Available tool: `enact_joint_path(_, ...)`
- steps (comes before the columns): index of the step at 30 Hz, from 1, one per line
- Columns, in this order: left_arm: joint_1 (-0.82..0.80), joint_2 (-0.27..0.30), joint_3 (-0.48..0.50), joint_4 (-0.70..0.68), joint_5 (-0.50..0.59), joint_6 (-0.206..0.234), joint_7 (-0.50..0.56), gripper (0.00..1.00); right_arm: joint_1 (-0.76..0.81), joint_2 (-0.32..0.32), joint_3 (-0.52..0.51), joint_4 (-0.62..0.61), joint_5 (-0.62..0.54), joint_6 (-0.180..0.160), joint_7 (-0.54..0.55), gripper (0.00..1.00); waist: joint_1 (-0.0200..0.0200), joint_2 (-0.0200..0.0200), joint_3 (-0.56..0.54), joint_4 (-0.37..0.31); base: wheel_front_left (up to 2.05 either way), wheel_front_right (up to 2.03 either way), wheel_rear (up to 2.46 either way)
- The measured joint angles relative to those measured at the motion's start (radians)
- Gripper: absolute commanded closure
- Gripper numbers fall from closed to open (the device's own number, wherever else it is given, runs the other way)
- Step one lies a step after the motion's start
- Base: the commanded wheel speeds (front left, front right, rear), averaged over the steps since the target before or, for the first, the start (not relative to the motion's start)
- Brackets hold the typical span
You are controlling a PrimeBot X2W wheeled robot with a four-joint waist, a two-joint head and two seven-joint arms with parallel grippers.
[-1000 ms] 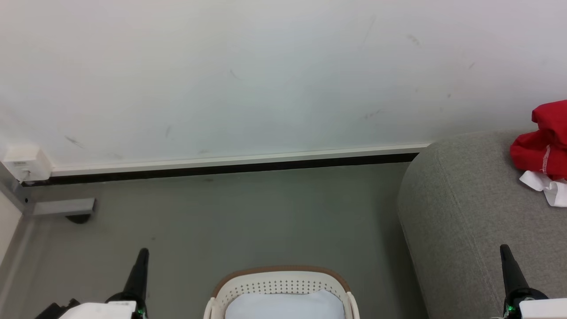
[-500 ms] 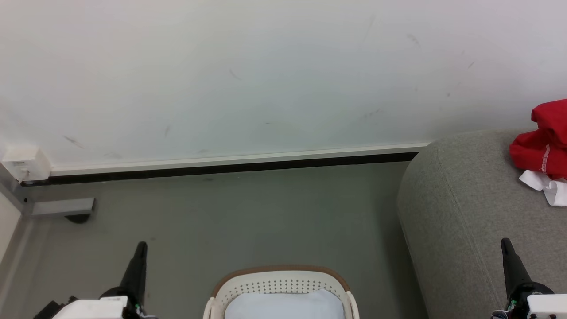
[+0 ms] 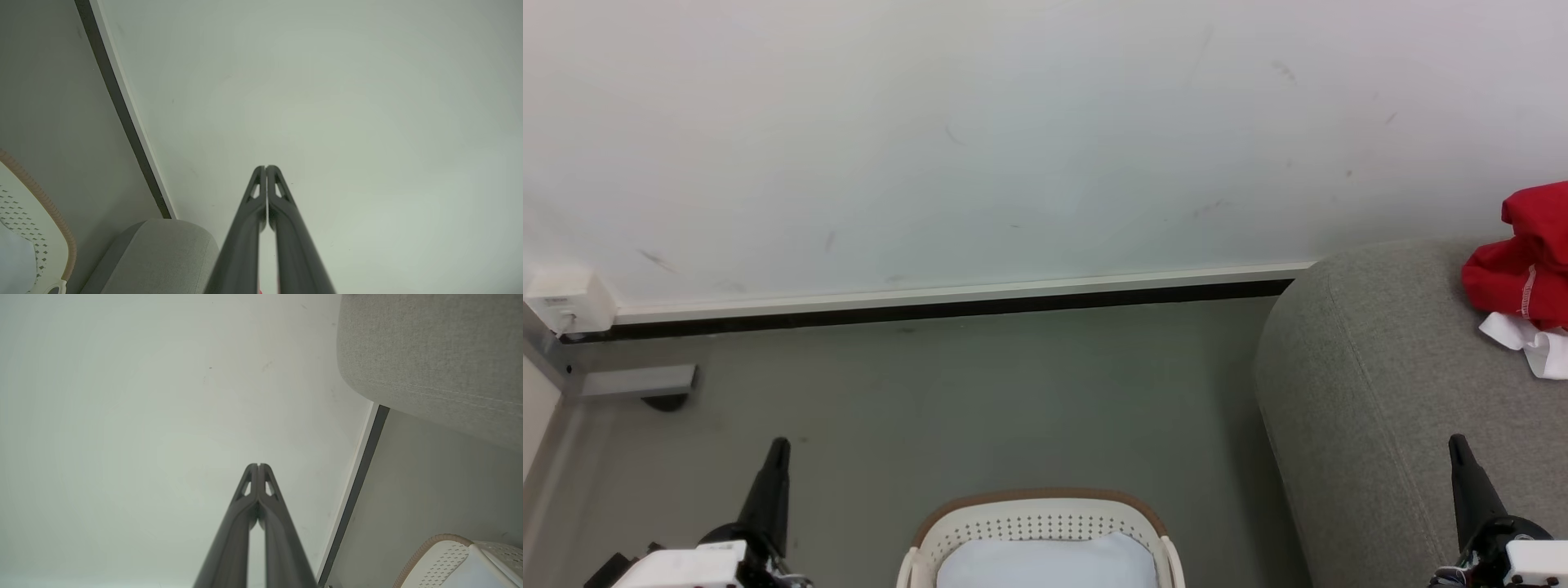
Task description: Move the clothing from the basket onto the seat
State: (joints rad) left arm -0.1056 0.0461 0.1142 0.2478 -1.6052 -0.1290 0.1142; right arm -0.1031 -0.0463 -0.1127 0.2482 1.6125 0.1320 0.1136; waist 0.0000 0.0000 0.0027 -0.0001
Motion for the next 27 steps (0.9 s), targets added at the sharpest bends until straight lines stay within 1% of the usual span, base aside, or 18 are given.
enact_joint_path(27, 0.000, 0.000, 0.000, 0.000, 0.000, 0.000, 0.000, 1.00, 0.000, 0.000, 0.000, 0.000, 0.000, 0.000, 0.000, 1.00, 0.0000, 0.0000, 0.000, 0.000, 0.00, 0.00, 0.00)
